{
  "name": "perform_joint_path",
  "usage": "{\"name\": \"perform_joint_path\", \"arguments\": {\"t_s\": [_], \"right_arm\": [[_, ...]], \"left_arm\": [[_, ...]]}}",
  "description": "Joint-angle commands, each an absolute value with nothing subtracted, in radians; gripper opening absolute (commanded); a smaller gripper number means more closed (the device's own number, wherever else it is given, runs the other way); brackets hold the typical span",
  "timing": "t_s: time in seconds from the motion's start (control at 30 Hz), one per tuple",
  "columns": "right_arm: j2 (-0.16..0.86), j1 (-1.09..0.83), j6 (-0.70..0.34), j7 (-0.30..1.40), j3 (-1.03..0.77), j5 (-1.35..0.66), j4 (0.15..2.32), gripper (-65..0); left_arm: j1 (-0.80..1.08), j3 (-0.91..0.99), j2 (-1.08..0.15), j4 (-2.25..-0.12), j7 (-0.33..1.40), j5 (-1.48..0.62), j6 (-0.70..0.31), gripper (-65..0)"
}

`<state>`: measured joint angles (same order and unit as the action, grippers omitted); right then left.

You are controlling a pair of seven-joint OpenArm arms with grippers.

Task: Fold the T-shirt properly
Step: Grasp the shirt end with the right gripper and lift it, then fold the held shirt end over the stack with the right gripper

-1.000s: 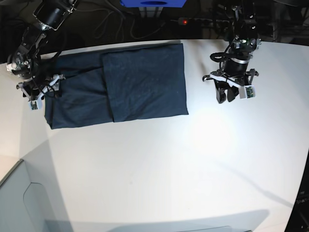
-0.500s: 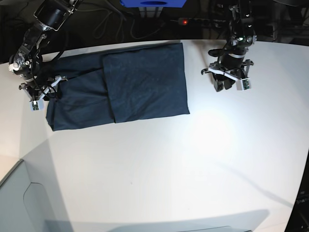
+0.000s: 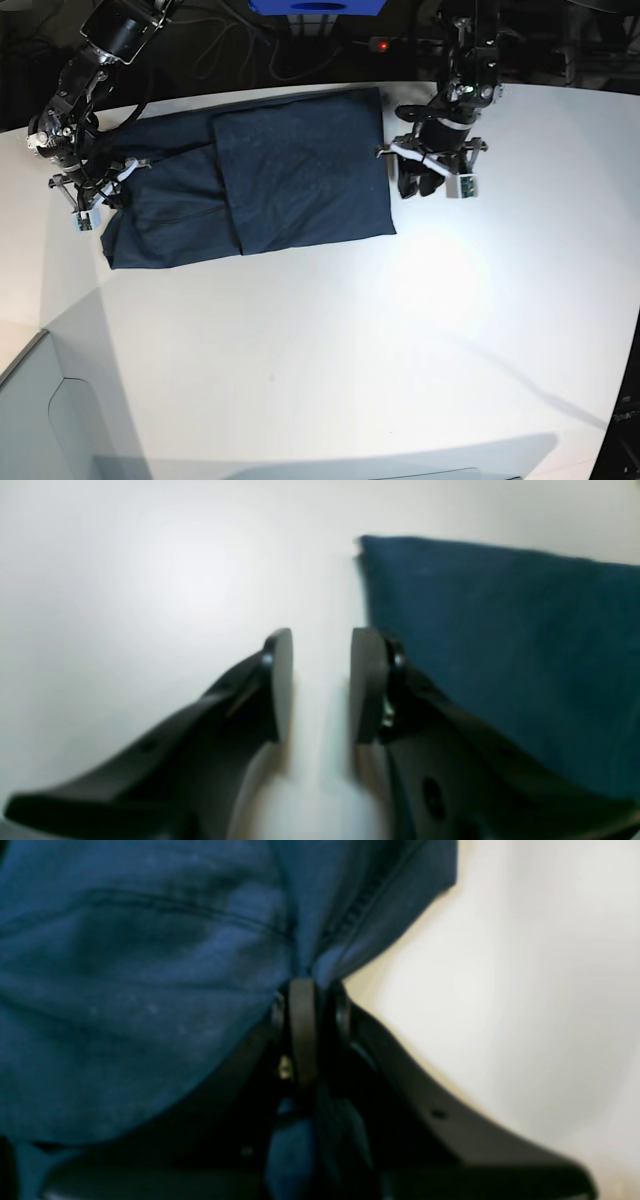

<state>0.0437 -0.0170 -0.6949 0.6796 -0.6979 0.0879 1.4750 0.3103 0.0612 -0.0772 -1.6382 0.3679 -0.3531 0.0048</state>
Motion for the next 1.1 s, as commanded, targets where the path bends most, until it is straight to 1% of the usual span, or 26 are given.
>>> {"name": "perform_joint_path", "arguments": {"t_s": [0.0, 0.17, 0.27, 0.47, 0.57, 0.83, 0.97, 1.07], "right_arm": [[0.053, -0.002, -0.698, 0.657, -0.696, 0.07, 1.524, -64.8], [0.028, -0.015, -0.698, 0.665, -0.636, 0.071, 1.653, -64.8], [0.025, -0.053, -0.698, 0.661, -0.562, 0.071, 1.741, -64.8], [0.015, -0.133, -0.698, 0.659, -0.303, 0.071, 1.939, -64.8], [0.015, -0.15, -0.698, 0.661, -0.171, 0.073, 1.988, -64.8], [0.013, -0.148, -0.698, 0.657, 0.147, 0.073, 1.957, -64.8], [-0.002, -0.145, -0.698, 0.648, 0.232, 0.073, 1.883, -64.9], [-0.019, -0.145, -0.698, 0.596, 0.254, 0.073, 1.845, -64.9]], "left_arm": [[0.298, 0.053, -0.079, -1.639, 0.352, -0.355, 0.004, -46.0], [0.272, 0.025, -0.079, -1.6, 0.352, -0.355, 0.004, -46.0], [0.272, 0.025, -0.077, -1.598, 0.352, -0.355, 0.004, -46.0], [0.271, 0.025, -0.077, -1.596, 0.352, -0.355, 0.002, -46.0], [0.271, 0.025, -0.077, -1.596, 0.352, -0.355, 0.002, -46.0], [0.271, 0.031, -0.084, -1.596, 0.352, -0.354, 0.005, -46.0], [0.271, 0.033, -0.085, -1.596, 0.352, -0.352, 0.005, -46.0], [0.271, 0.033, -0.085, -1.596, 0.352, -0.354, 0.007, -46.0]]}}
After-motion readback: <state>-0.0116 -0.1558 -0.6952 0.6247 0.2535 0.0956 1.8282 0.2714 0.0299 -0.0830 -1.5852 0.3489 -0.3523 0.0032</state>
